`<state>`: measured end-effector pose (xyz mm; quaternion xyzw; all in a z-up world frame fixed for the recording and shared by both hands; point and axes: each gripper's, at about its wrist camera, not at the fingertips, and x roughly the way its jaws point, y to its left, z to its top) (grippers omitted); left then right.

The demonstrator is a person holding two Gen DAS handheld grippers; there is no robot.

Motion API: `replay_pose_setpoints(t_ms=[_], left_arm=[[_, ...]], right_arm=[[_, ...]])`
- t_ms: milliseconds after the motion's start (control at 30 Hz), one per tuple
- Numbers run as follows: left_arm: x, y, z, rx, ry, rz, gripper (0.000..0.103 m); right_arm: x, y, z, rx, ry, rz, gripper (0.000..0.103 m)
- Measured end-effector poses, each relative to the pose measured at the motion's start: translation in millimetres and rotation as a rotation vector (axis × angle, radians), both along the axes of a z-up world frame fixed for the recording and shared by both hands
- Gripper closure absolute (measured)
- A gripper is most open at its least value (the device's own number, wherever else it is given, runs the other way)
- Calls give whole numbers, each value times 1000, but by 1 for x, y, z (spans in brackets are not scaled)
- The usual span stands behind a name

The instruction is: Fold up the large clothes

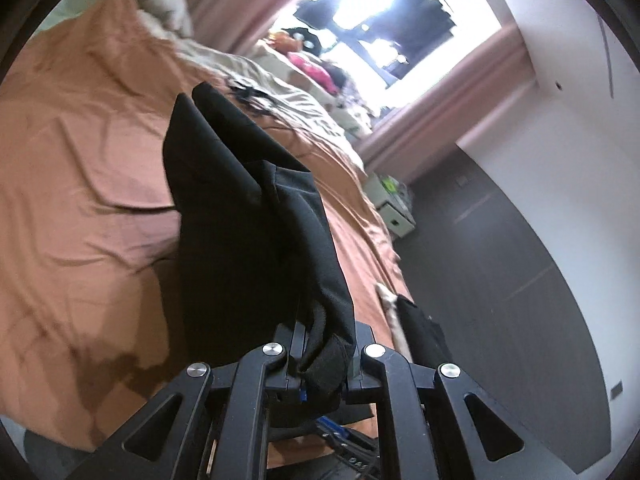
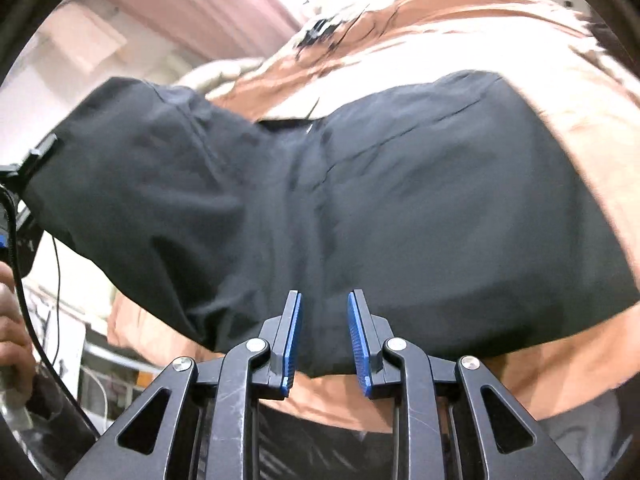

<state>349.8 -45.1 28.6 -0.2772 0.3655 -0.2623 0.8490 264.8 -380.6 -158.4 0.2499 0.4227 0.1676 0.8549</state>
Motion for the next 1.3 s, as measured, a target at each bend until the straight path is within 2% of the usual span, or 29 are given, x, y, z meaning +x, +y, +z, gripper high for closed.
replay_pose_setpoints(t_ms=[300,433,567,633,667,700,733,767,800,867,933,1033,1167,1300], left_arm=[[23,-90,-6,53,17,-157,93],[31,-139,-27,79,61,-230,93],[34,-197,-61,146,118,-332,91],[35,-222,-81,189,173,-391,84],[35,-230,-89,204,197,-415,74],[35,-236,-96,212,221,-444,69],[34,-238,-100,200,231,-466,65],[33,-236,-100,173,225,-484,61],[34,-233,-97,166,214,-485,57],[36,-218,-87,179,164,-442,43],[34,-199,-79,190,129,-397,38],[38,-162,-79,195,132,-324,38],[39,-113,-86,219,153,-208,38],[37,-70,-96,239,185,-105,38]], right_arm=[[-43,-95,3,23,-17,-198,78],[-63,-130,-4,29,7,-280,78],[-76,-153,-17,40,45,-330,78],[-79,-158,-21,47,63,-341,78],[-79,-160,-21,53,70,-341,72],[-80,-162,-22,62,70,-342,61],[-80,-164,-20,71,63,-345,55],[-78,-167,-19,79,54,-346,48],[-77,-167,-17,88,45,-343,45],[-72,-166,-15,109,35,-323,45],[-64,-162,-15,131,32,-297,45],[-49,-152,-18,180,43,-247,44],[-35,-134,-19,206,47,-194,34],[-19,-114,-24,218,57,-144,34]])
